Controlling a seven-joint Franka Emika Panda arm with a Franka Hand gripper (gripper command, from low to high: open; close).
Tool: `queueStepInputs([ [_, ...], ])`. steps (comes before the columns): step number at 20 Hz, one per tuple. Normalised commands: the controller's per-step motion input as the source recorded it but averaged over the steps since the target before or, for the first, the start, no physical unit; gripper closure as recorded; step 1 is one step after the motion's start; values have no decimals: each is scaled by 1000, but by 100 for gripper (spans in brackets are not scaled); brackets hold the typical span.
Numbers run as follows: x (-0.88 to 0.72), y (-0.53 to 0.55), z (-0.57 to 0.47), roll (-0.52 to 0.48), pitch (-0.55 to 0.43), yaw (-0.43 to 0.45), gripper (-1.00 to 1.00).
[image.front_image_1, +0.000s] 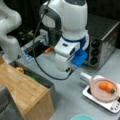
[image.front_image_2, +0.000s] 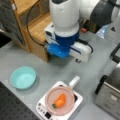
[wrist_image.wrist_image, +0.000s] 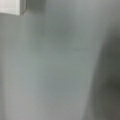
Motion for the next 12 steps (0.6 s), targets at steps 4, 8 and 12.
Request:
queueStepInputs([
  [4,-423,-192,-62,21,-223,85,-100],
  [8,-487,-287,-92,28,-234,101,-100],
  [12,-521,-296,-41,20,-220,104,-100],
])
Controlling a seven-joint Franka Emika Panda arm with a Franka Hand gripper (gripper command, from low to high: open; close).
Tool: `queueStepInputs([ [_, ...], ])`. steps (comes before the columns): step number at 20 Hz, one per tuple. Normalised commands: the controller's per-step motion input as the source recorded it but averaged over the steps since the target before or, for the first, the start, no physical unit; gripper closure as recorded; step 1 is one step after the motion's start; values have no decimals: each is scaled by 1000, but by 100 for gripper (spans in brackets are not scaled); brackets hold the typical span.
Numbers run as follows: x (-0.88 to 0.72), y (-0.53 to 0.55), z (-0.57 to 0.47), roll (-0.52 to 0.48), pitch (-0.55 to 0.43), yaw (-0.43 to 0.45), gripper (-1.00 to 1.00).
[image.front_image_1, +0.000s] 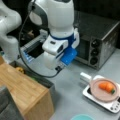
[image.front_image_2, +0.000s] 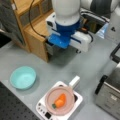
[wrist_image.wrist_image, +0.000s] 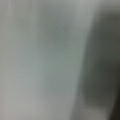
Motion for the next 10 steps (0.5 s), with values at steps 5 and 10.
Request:
queueStepInputs([
  [5,-473,-222,-37,8,-205,83,-100],
  [10,-457,-187,-127,-20,-182,82,-100],
])
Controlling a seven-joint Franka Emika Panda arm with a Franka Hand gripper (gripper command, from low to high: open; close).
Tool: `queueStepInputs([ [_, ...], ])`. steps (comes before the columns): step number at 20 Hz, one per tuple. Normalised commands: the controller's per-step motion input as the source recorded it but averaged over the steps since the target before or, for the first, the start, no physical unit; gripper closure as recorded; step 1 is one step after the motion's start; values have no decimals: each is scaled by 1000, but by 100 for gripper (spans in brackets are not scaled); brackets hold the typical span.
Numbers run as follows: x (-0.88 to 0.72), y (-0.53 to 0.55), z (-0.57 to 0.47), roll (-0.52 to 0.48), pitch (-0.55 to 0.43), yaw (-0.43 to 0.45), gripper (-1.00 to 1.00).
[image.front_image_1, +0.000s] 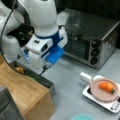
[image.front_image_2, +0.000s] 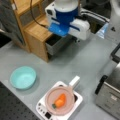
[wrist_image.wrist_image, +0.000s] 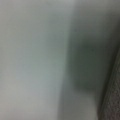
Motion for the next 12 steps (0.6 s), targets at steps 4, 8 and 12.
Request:
queueStepInputs([
  [4,-435,-102,-270,-91,-149,43,-100],
  [8,-386,-61,-414,-152,-160,1,-100],
  [12,-292,-93,-477,-136,-233,1,-100],
])
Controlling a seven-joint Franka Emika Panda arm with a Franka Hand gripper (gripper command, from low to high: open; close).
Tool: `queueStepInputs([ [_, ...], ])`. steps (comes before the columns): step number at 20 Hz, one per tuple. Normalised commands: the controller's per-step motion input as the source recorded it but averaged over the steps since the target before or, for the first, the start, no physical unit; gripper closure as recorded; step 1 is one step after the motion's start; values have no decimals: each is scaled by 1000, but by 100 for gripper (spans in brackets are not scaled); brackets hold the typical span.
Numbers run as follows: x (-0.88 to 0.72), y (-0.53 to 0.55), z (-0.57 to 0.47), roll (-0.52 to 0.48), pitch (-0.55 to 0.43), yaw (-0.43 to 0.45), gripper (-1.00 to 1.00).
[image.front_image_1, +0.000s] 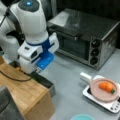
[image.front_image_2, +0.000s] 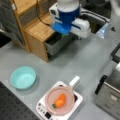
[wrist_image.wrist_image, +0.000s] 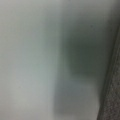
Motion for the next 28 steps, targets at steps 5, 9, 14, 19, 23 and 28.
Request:
queueStepInputs([
  [5,-173,-149,-388,-126,-250,79,-100],
  [9,-132,-199,-196,-90,-149,151,-100],
  [14,-181,-157,-103,-45,-42,146,-100],
  [19,-128,-32,-117,-27,-40,93,-100],
  [23,-70,190,-178,-15,-45,59,-100],
  [28,-24,414,-215,3,-59,1,-100],
])
